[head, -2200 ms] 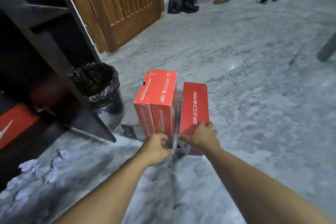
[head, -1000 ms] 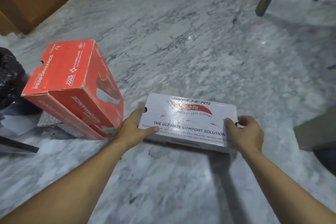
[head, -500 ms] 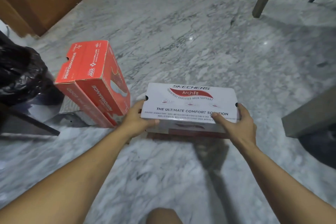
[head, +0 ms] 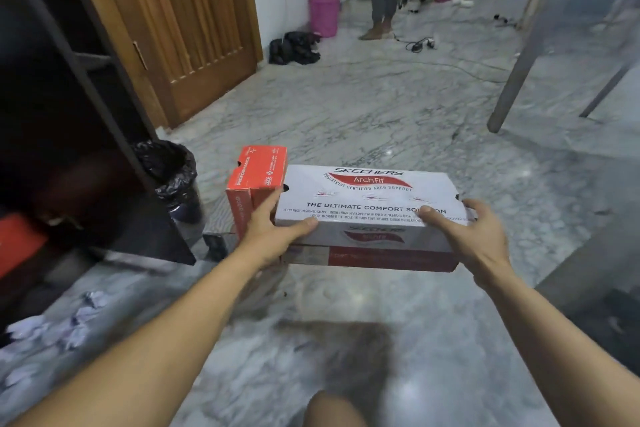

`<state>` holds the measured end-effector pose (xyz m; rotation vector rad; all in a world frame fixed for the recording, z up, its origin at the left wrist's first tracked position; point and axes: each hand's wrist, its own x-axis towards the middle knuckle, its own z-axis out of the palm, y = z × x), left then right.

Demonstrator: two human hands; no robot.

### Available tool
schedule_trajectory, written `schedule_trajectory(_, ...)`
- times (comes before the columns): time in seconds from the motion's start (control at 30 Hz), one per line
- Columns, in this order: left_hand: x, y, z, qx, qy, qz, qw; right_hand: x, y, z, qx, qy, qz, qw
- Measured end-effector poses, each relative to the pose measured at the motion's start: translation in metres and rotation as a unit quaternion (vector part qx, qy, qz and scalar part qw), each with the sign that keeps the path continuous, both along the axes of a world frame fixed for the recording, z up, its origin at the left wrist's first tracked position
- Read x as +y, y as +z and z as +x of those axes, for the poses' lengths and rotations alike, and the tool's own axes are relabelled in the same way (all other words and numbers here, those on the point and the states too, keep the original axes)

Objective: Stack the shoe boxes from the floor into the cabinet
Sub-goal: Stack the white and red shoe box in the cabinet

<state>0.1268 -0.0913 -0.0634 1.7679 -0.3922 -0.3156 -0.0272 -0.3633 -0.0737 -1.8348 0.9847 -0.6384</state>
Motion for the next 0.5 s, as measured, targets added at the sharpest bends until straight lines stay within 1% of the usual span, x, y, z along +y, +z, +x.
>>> schedule_trajectory(0.17,0.053,0.049,-0.011,0.005,0.029,-0.004,1.000,0.038,0.050,0.002,-0.052,0.066,0.012,0.996)
schedule_trajectory(0.3,0.107,0.086,-0.021,-0.018,0.049,0.005,0.999,0.079,0.087,0.007,-0.079,0.143,0.000,0.986)
schedule_trajectory(0.4,0.152,0.114,-0.026,-0.033,0.085,0.011,0.996,0.115,0.116,0.018,-0.078,0.196,-0.007,0.978)
schedule_trajectory(0.5,0.195,0.141,-0.035,-0.037,0.142,0.011,0.989,0.157,0.141,0.033,-0.089,0.233,-0.025,0.968)
